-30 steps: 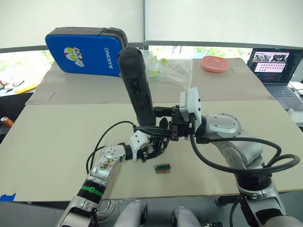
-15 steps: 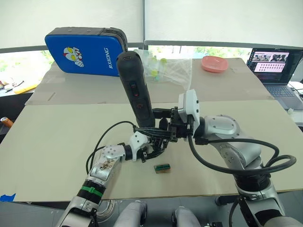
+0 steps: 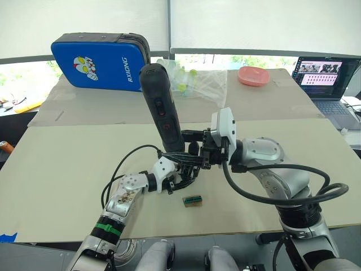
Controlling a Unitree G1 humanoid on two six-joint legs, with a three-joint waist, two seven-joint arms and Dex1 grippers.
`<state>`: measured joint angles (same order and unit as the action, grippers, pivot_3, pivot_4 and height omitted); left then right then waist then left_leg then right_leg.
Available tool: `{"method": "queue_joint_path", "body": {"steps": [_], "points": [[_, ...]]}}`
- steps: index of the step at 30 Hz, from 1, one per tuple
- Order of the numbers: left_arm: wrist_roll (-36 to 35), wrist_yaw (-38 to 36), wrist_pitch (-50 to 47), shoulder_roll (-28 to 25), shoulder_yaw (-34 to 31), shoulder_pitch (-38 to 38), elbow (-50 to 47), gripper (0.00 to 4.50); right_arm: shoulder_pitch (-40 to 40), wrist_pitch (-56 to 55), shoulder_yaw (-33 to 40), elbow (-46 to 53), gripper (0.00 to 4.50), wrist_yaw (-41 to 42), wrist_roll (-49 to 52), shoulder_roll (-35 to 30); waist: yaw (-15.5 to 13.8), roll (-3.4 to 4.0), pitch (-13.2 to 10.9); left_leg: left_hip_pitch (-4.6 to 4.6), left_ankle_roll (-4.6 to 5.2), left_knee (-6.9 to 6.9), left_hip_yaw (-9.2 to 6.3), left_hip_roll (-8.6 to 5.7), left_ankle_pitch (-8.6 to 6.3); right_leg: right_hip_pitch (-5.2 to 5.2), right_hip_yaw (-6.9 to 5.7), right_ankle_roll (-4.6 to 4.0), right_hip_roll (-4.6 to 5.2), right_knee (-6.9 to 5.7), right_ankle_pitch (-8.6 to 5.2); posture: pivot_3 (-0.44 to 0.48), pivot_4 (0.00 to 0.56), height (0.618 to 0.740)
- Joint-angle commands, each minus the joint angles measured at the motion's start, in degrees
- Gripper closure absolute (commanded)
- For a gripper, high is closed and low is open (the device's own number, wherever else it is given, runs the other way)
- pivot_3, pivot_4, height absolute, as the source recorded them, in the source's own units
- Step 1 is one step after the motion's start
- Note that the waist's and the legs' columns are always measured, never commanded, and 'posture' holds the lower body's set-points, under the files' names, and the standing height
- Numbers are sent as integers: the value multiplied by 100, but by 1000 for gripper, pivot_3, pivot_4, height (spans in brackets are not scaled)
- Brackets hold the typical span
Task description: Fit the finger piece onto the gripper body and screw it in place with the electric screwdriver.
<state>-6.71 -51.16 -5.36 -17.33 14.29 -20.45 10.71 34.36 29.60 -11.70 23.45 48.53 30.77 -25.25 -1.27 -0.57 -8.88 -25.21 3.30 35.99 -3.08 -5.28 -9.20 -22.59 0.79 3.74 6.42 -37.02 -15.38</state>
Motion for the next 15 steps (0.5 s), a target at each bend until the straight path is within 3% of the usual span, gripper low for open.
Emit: {"method": "queue_joint_path", "body": {"steps": [1, 15], "points": [[52, -45, -190, -46, 125, 127, 36, 2206, 36, -175, 117, 132, 2592, -22, -7, 77, 2, 0, 0, 0, 0, 0, 0, 0, 0, 0, 0, 0, 0, 0, 0, 0, 150, 740], [38, -47, -254, -65, 121, 139, -27, 2206, 24, -225, 138, 60, 2592, -40, -153, 209, 26, 0, 0, 0, 0, 0, 0, 0, 0, 0, 0, 0, -1, -1, 0, 0, 150, 740]]}}
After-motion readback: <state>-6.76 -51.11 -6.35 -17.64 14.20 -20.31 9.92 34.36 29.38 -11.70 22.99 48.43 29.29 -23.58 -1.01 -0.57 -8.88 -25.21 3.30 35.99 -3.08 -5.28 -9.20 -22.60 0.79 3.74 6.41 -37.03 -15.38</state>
